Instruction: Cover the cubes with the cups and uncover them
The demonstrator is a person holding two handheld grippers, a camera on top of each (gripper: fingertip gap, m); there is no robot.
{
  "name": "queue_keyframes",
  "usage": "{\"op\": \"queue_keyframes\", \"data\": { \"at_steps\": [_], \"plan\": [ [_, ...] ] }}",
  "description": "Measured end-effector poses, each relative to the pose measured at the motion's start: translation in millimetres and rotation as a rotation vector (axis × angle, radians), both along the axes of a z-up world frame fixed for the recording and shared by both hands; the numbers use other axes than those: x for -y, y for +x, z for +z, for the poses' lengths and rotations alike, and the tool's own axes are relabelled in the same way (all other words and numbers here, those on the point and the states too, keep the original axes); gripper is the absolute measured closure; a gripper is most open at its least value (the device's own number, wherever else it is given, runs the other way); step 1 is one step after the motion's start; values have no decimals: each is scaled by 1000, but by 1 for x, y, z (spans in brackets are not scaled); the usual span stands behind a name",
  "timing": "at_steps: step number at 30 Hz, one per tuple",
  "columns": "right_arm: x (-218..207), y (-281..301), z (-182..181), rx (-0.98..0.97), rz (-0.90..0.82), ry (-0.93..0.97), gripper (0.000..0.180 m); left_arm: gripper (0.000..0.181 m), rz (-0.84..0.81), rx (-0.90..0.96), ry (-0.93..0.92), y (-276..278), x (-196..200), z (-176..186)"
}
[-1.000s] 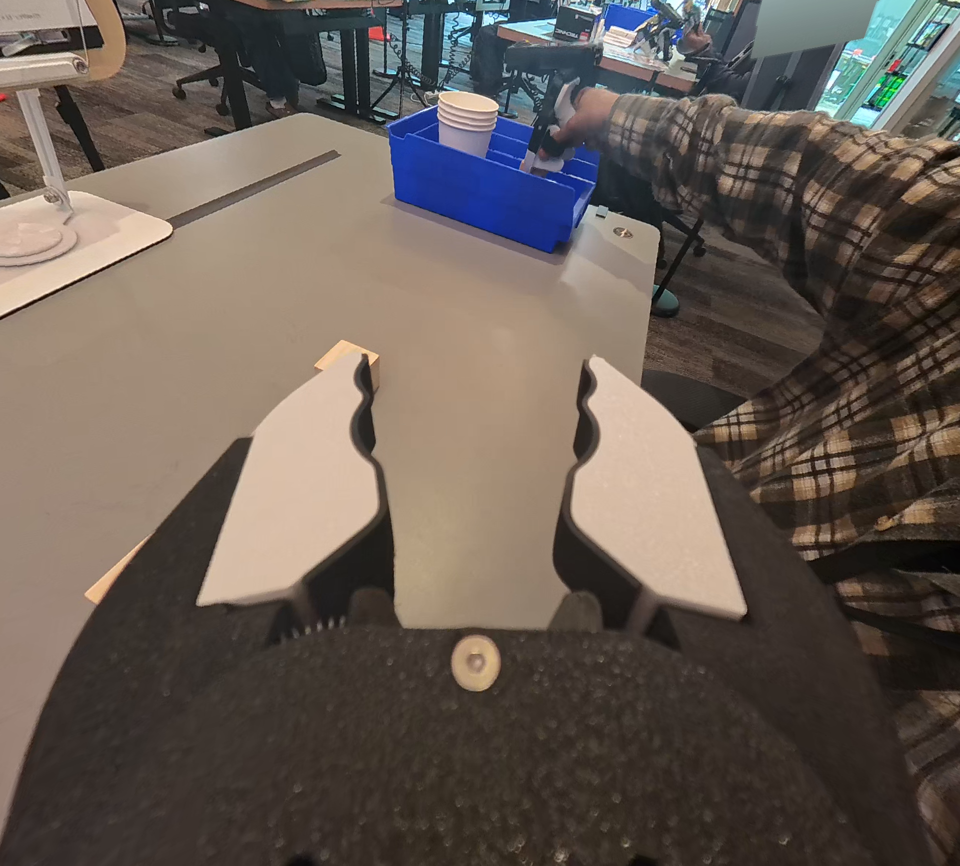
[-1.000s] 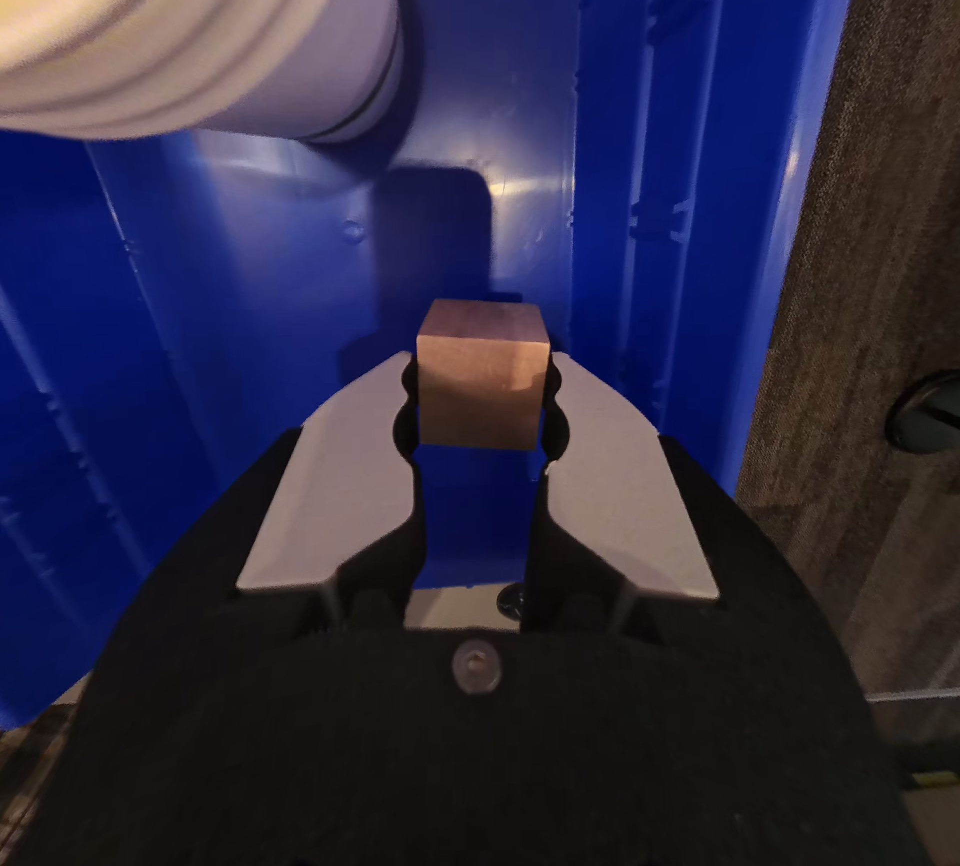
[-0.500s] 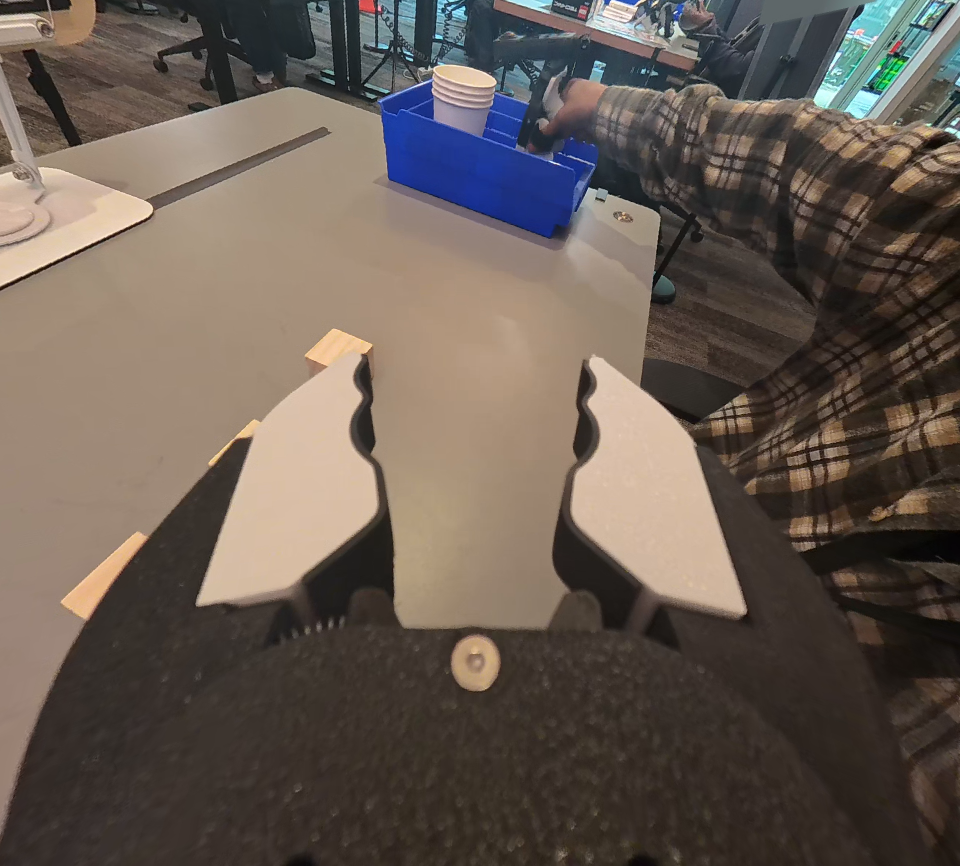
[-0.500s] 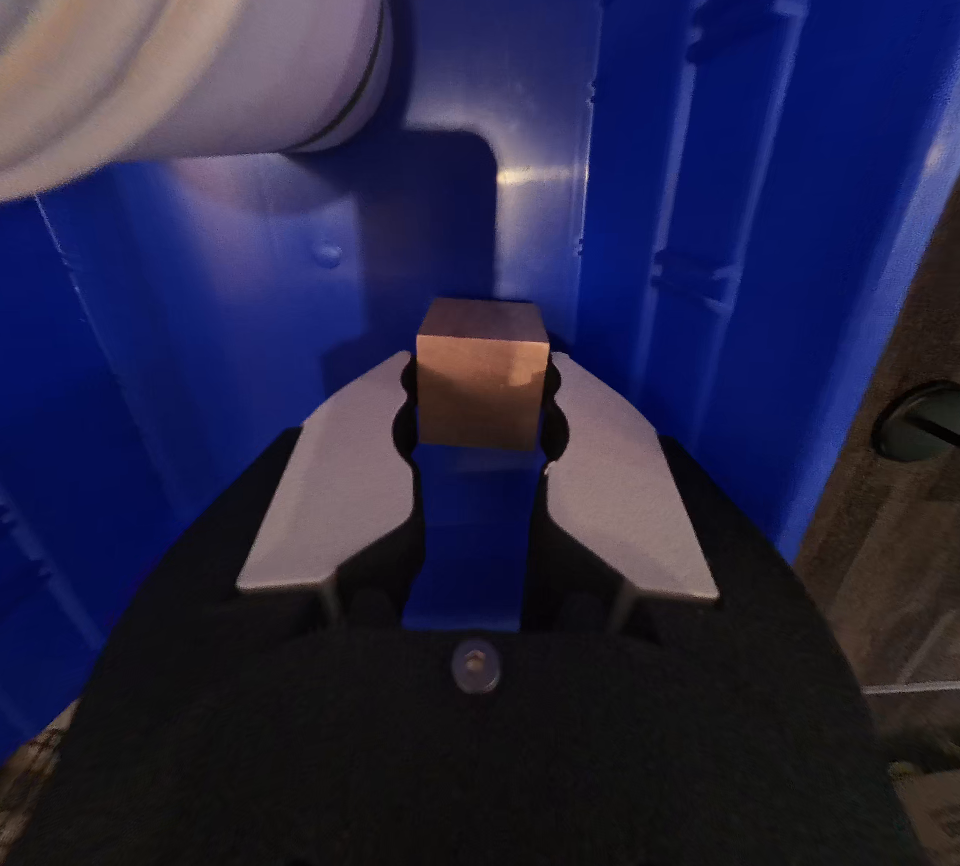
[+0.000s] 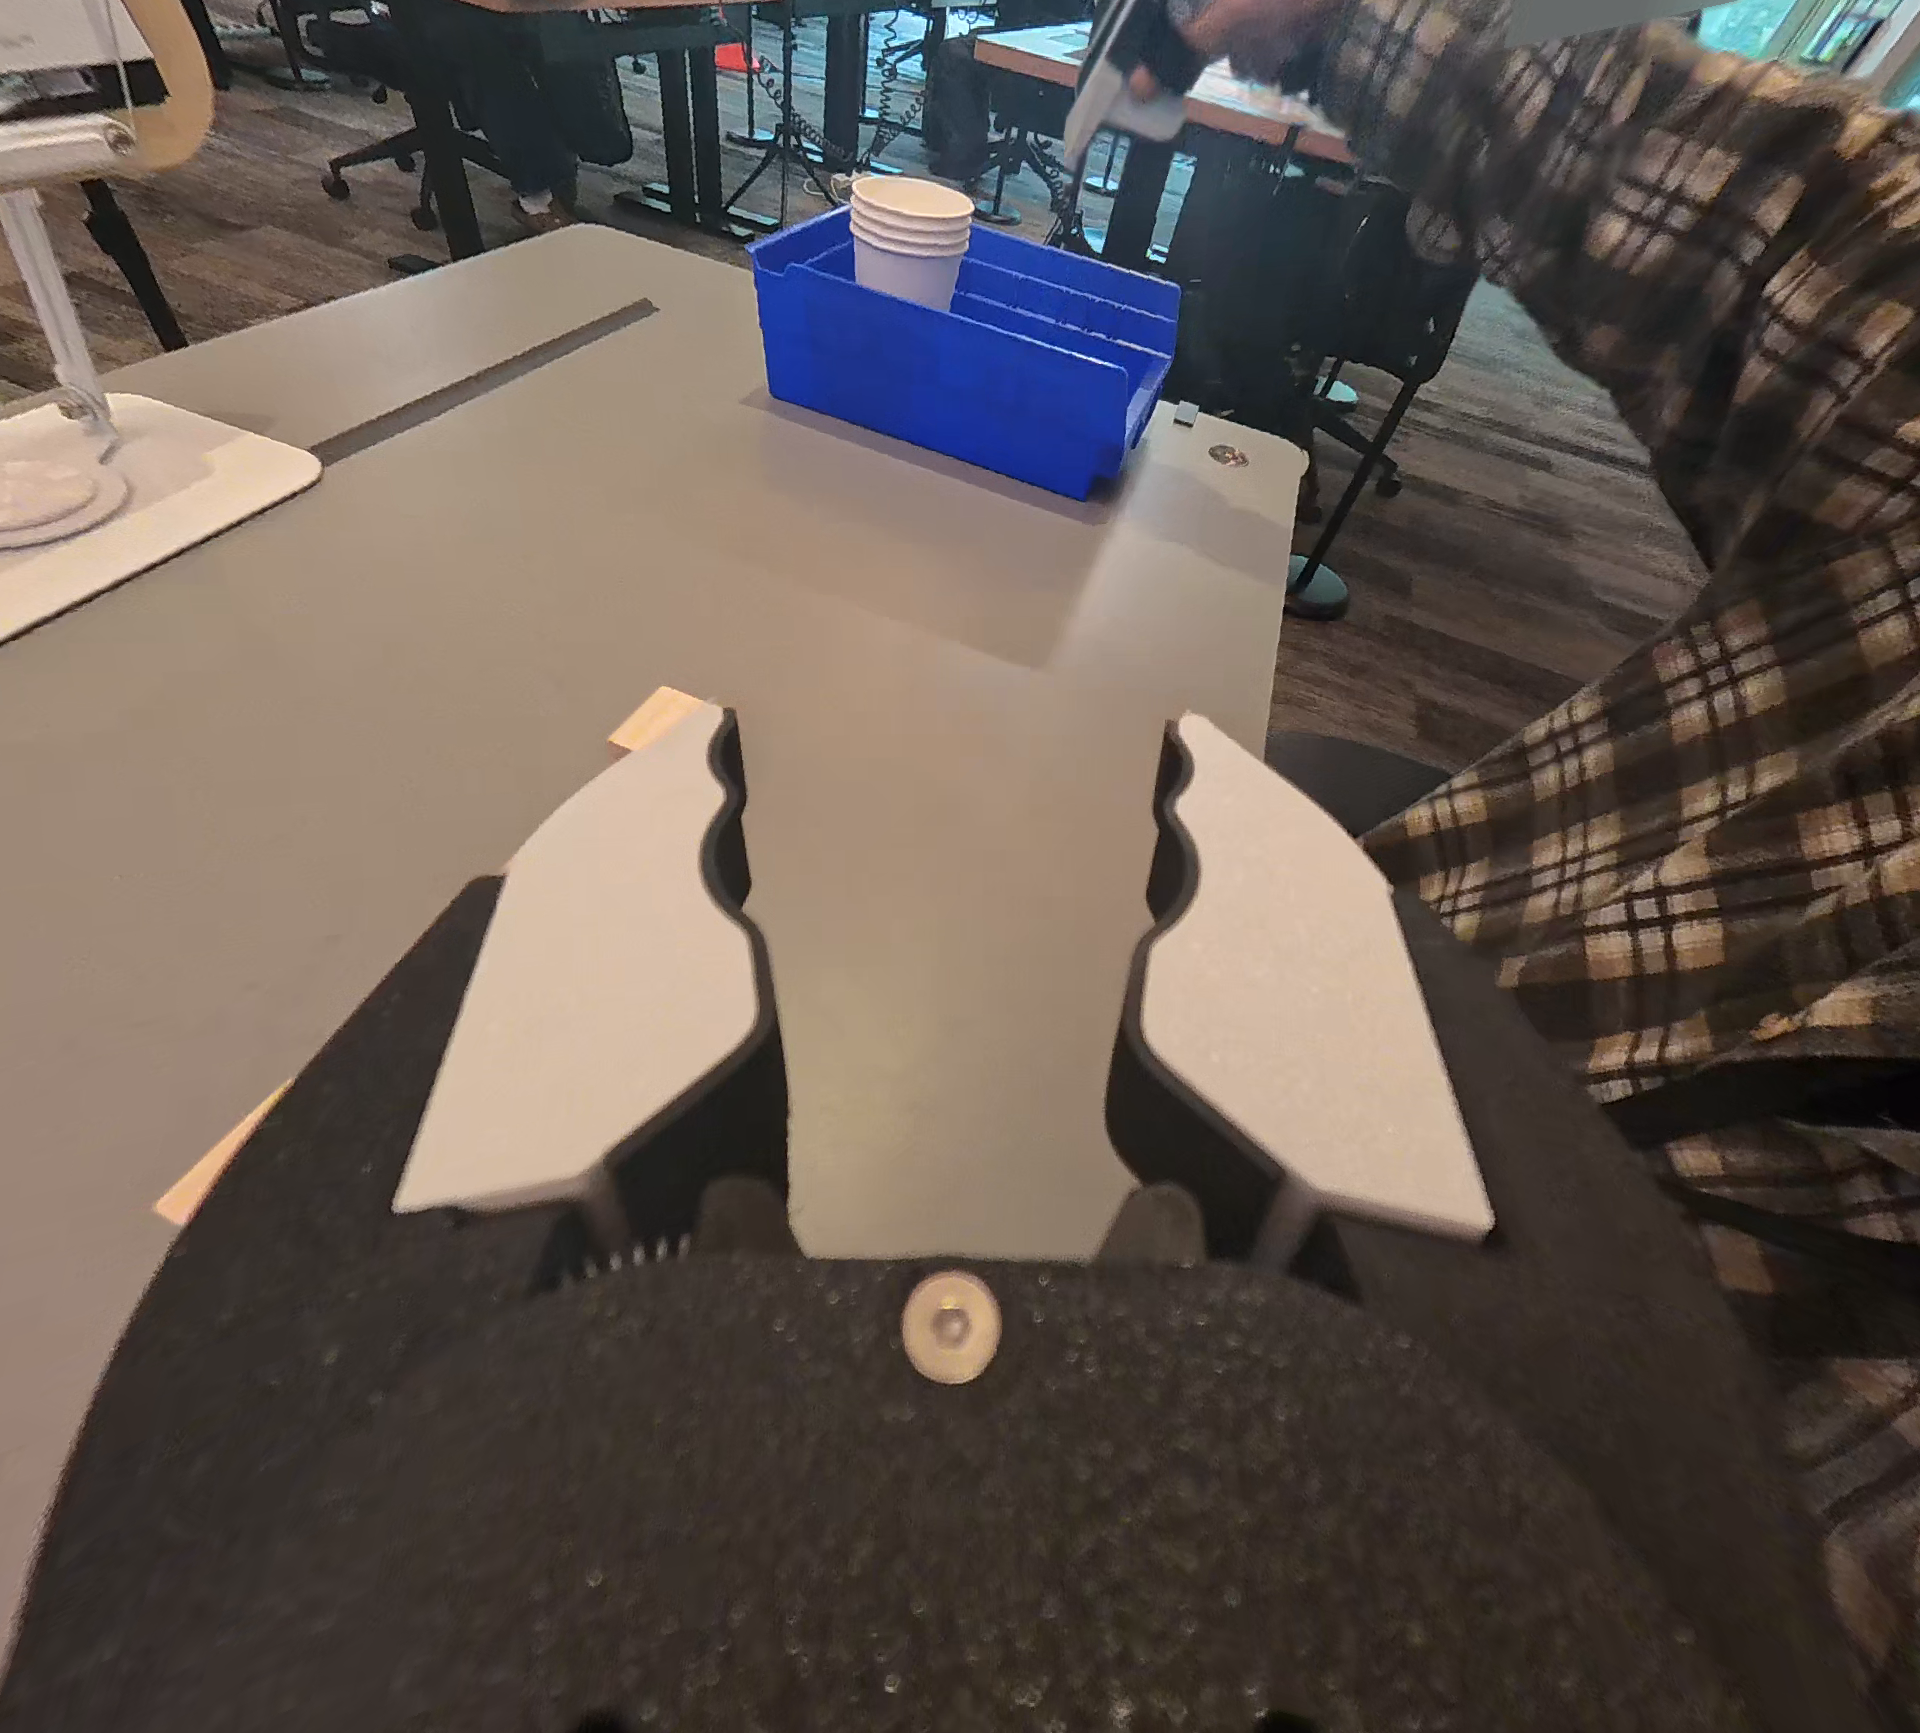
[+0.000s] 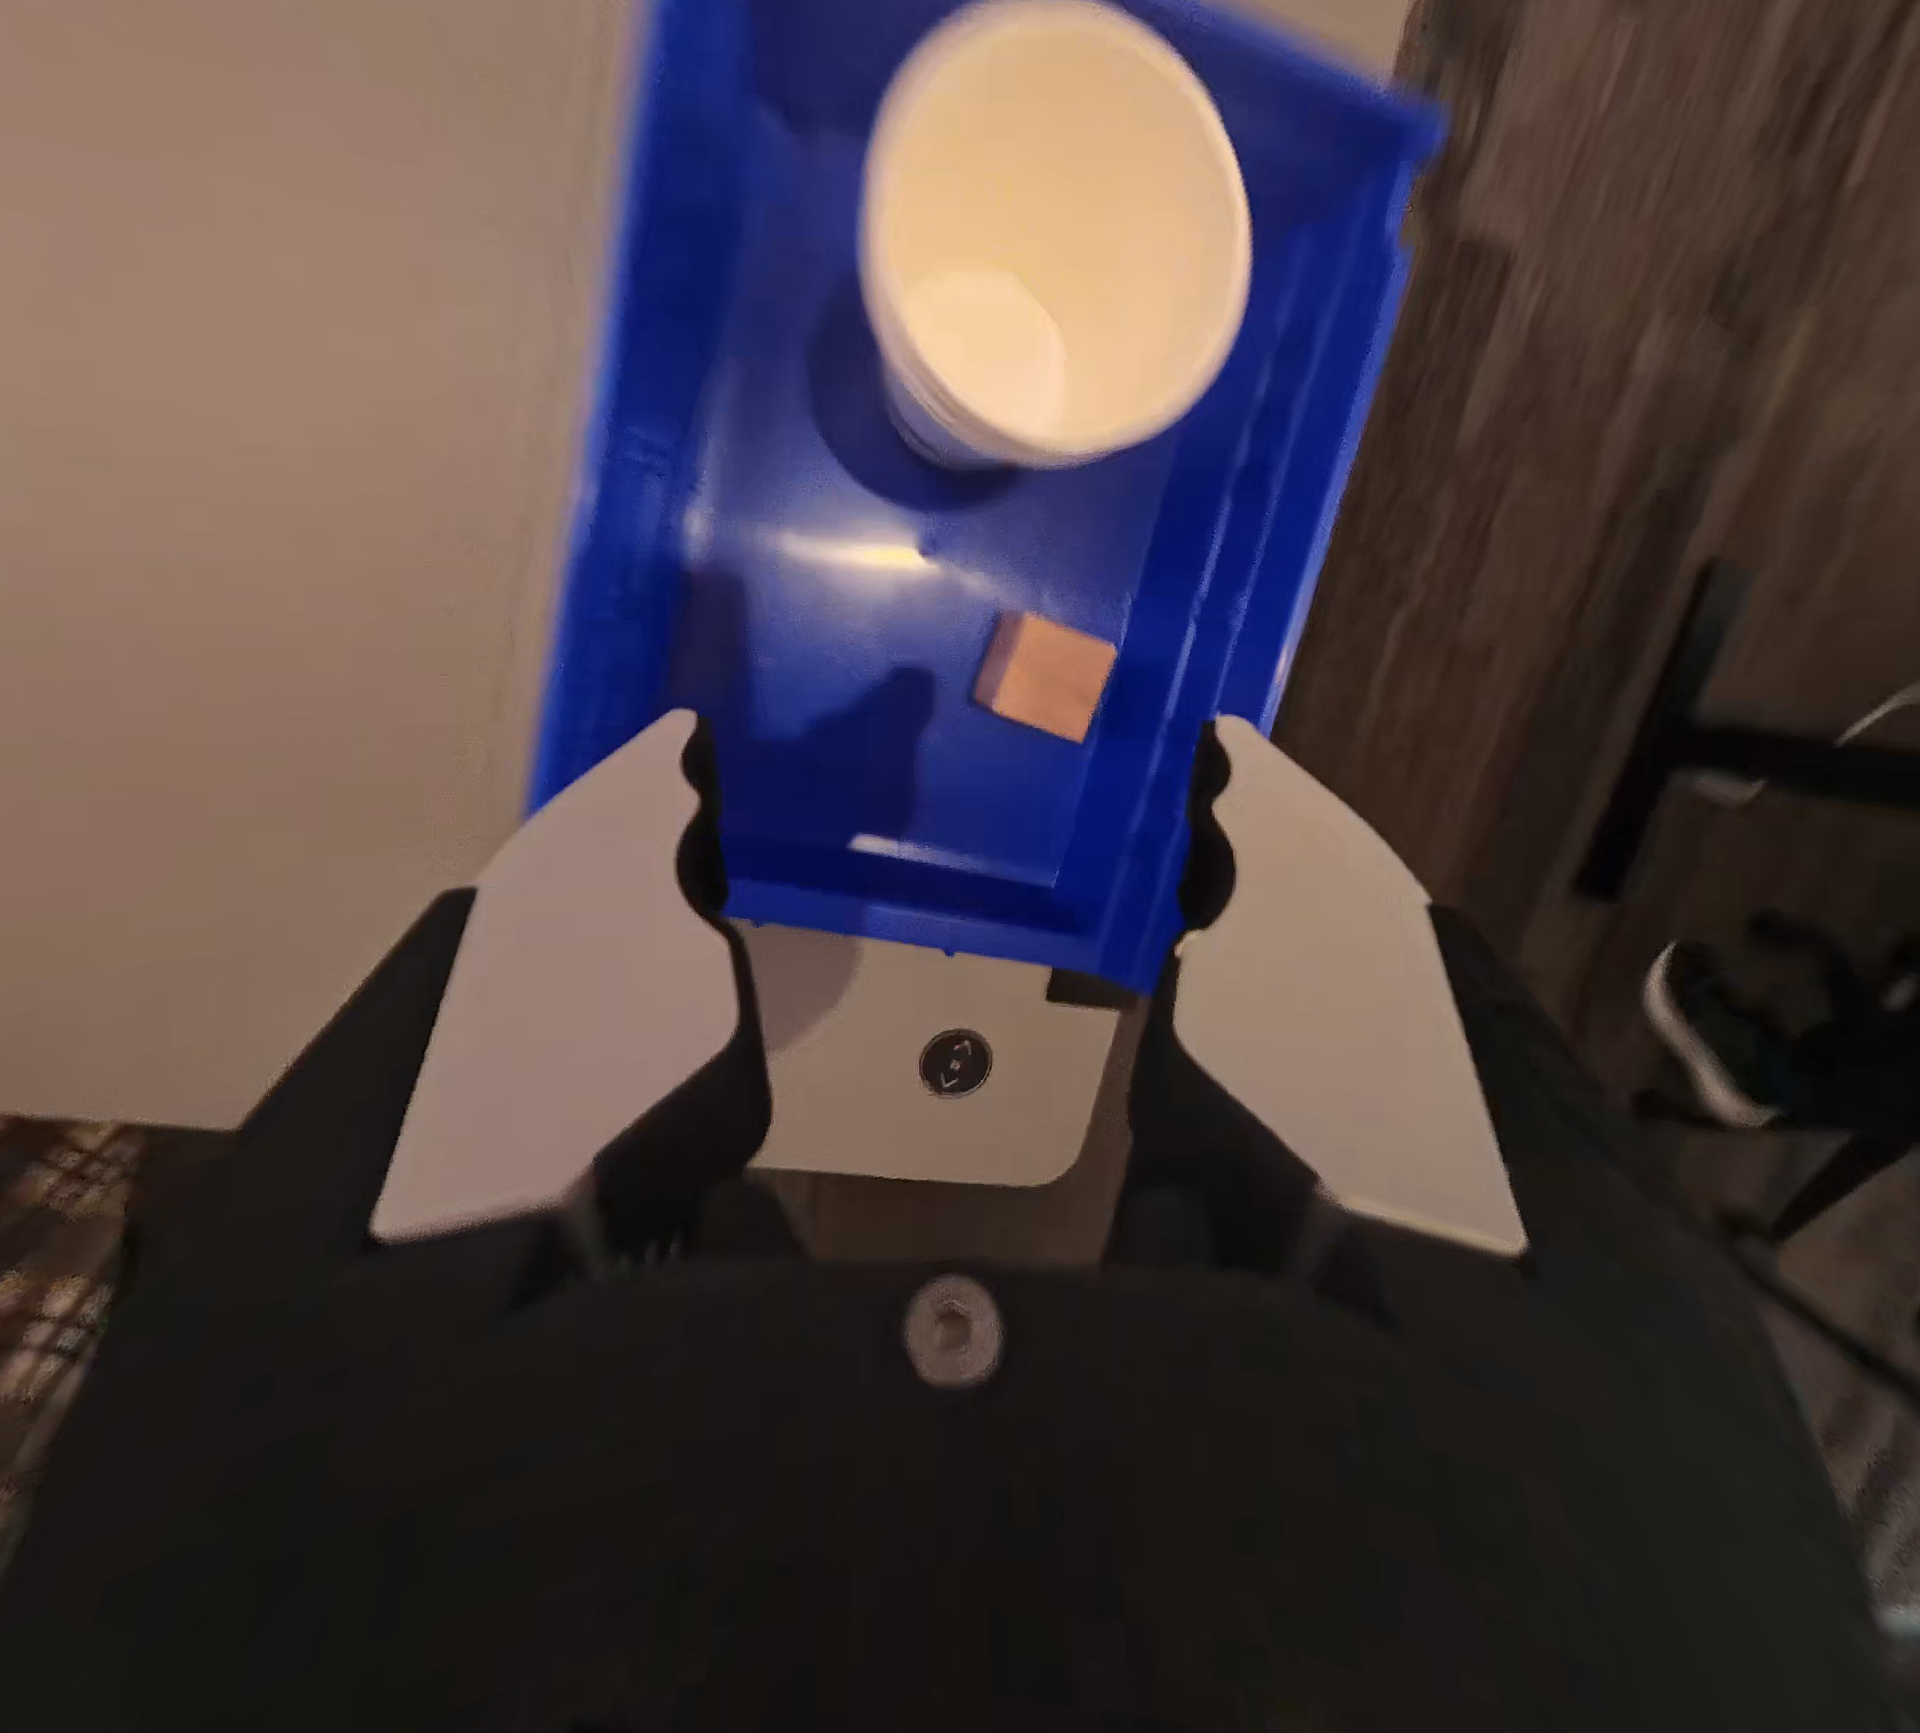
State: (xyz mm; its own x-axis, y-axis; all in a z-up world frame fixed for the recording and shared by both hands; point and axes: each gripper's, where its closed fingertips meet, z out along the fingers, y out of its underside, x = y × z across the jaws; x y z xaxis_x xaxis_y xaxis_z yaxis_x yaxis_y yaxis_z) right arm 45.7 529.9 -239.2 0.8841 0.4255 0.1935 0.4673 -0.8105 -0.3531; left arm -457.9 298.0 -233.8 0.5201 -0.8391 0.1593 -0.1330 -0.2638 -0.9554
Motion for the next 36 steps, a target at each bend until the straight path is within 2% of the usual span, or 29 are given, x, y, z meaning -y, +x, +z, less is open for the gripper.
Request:
{"op": "queue_keyframes", "data": {
  "at_steps": [3, 6, 11, 16, 21, 29, 30, 31, 34, 36],
  "plan": [
    [2, -72, 35, 11, 249, 81, 93, 106, 22, 10, 18, -8, 1, 6],
    [14, -165, 35, -28, 526, 92, 94, 106, 51, 14, 25, -19, 2, 10],
    [35, -296, -10, 1, 897, 75, 96, 106, 77, 19, 42, -31, 2, 15],
    [65, -388, -74, -28, 1153, -18, 97, 106, 75, 20, 43, -36, 4, 17],
    [75, -428, -129, 45, 1277, -125, 101, 106, 76, 22, 45, -37, 5, 18],
    [73, -444, -176, 163, 1324, -263, 113, 106, 61, 12, 33, -33, 4, 13],
    [74, -443, -181, 167, 1318, -289, 120, 106, 57, 10, 32, -32, 4, 13],
    [78, -441, -186, 170, 1311, -339, 135, 106, 55, 7, 32, -31, 5, 13],
    [71, -437, -179, 172, 1224, -340, 136, 106, 54, 1, 35, -30, 6, 13],
    [60, -429, -158, 147, 1163, -289, 136, 106, 56, 5, 39, -31, 6, 14]
  ]
}}
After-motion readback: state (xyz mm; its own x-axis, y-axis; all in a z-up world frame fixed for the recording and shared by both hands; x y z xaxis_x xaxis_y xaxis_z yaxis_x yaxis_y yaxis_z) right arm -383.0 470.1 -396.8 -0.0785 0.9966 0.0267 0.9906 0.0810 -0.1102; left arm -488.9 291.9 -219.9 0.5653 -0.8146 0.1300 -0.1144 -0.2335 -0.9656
